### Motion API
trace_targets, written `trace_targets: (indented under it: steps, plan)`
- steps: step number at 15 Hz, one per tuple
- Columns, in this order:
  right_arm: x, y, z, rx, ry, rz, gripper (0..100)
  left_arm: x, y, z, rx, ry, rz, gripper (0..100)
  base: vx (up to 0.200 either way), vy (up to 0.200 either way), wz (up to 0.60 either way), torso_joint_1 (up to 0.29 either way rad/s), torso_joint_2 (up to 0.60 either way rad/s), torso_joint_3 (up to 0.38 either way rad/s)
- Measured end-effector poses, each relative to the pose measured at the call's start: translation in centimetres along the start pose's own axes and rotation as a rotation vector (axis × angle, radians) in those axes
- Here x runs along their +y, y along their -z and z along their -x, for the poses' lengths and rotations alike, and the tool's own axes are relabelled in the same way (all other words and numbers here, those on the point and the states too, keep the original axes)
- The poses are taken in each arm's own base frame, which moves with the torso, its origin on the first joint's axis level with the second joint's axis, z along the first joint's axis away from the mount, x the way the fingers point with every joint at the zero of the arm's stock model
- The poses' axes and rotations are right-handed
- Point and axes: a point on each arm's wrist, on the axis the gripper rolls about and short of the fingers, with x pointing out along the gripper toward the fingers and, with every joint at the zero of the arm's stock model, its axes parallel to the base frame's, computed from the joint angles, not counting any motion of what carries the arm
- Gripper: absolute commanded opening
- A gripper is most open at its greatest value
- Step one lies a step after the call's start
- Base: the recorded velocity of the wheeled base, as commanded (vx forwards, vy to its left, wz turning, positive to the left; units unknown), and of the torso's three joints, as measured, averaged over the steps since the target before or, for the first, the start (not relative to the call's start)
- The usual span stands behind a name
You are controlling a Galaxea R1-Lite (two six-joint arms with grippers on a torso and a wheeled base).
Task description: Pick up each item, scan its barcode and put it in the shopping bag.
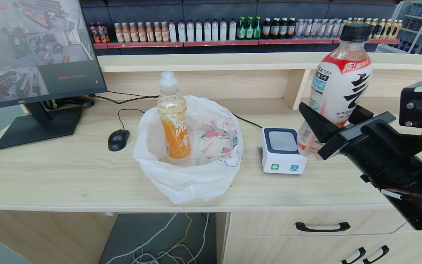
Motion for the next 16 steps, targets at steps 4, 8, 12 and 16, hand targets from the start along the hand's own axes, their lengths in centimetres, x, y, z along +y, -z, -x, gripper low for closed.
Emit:
trace_targets:
  steps: [4, 8, 12, 16]
  plan:
    - [1.3, 0.3, -0.9, 0.001, -0.001, -0.083, 0, 0.0, 0.0, 0.0, 0.0, 0.0, 0.0, 100, 0.0, 0.0, 0.0, 0.0, 0.0, 0.0]
    - [2.0, 1.3, -2.2, 0.013, -0.011, -0.095, 0, 0.0, 0.0, 0.0, 0.0, 0.0, 0.0, 100, 0.0, 0.0, 0.0, 0.0, 0.0, 0.0]
    - [5.3, 1.6, -4.7, -0.011, 0.006, -0.2, 0, 0.0, 0.0, 0.0, 0.0, 0.0, 0.0, 100, 0.0, 0.0, 0.0, 0.0, 0.0, 0.0]
    - [7.4, 3.0, -7.0, -0.023, -0.01, -0.225, 0, 0.0, 0.0, 0.0, 0.0, 0.0, 0.0, 100, 0.0, 0.0, 0.0, 0.0, 0.0, 0.0]
